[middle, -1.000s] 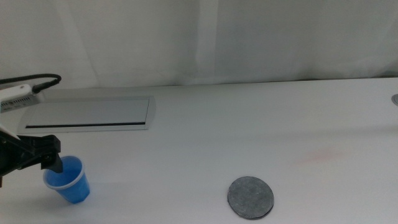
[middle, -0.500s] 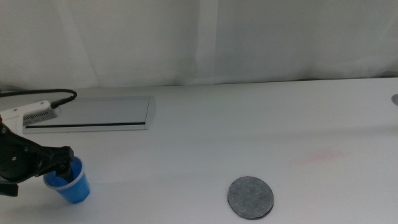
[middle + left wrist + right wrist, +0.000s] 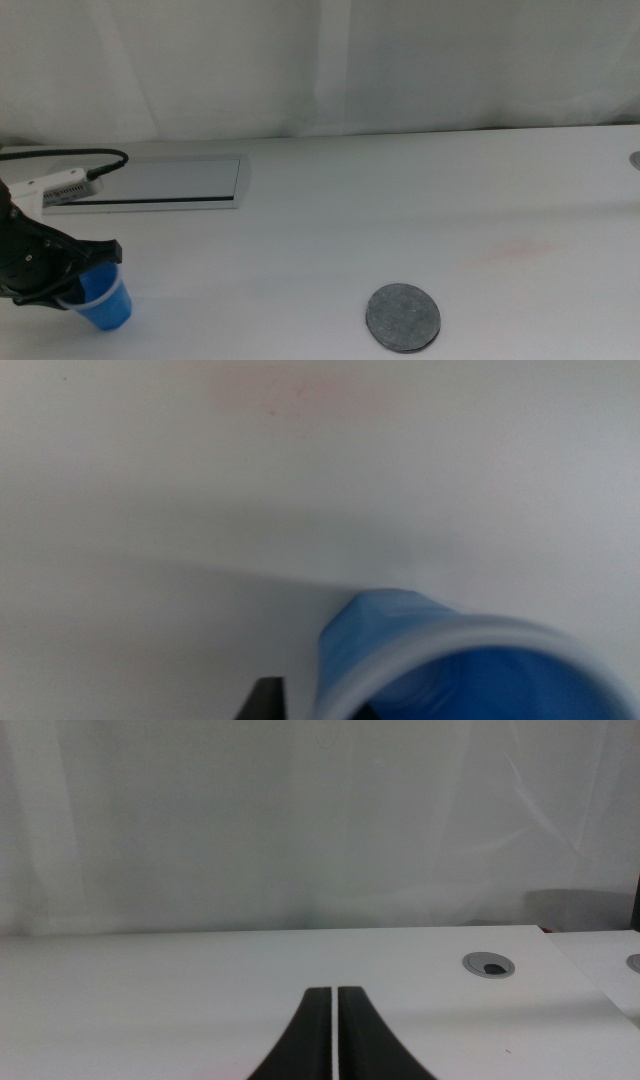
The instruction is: Place an empty cup on a cup mat.
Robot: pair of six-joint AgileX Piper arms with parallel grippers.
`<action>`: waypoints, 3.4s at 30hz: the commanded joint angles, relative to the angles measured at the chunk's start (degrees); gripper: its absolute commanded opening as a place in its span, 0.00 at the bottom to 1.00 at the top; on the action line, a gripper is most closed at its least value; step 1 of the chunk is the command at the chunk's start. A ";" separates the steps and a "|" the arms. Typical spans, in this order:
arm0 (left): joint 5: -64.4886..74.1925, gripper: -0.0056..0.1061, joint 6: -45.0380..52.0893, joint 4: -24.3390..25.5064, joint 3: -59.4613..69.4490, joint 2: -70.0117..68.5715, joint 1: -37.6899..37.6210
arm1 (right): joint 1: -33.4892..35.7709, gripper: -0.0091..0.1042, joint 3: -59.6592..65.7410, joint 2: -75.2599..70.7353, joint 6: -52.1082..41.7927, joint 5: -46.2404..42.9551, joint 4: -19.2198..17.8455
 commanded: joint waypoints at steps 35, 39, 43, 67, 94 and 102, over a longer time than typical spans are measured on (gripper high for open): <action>4.96 0.02 1.20 -12.43 -19.46 -1.95 -39.17 | -0.02 0.06 0.29 -1.76 -0.19 0.17 0.00; 5.32 0.02 0.48 -10.24 -22.73 3.20 -45.76 | -0.02 0.06 0.29 -1.76 -0.19 0.17 0.00; 7.60 0.02 -0.58 -7.17 -27.32 9.31 -49.44 | -0.02 0.06 0.29 -1.76 -0.19 0.17 0.00; 8.09 0.02 -1.39 -6.23 -36.40 21.55 -52.84 | -0.02 0.06 0.29 -1.76 -0.19 0.02 0.00; 6.59 0.87 -1.79 -4.52 -36.40 23.63 -52.95 | -0.02 0.06 0.29 -1.76 -0.19 0.04 0.00; 6.44 0.87 -1.79 -2.95 -36.40 22.87 -52.95 | -0.02 0.06 0.29 -1.76 -0.19 0.04 0.00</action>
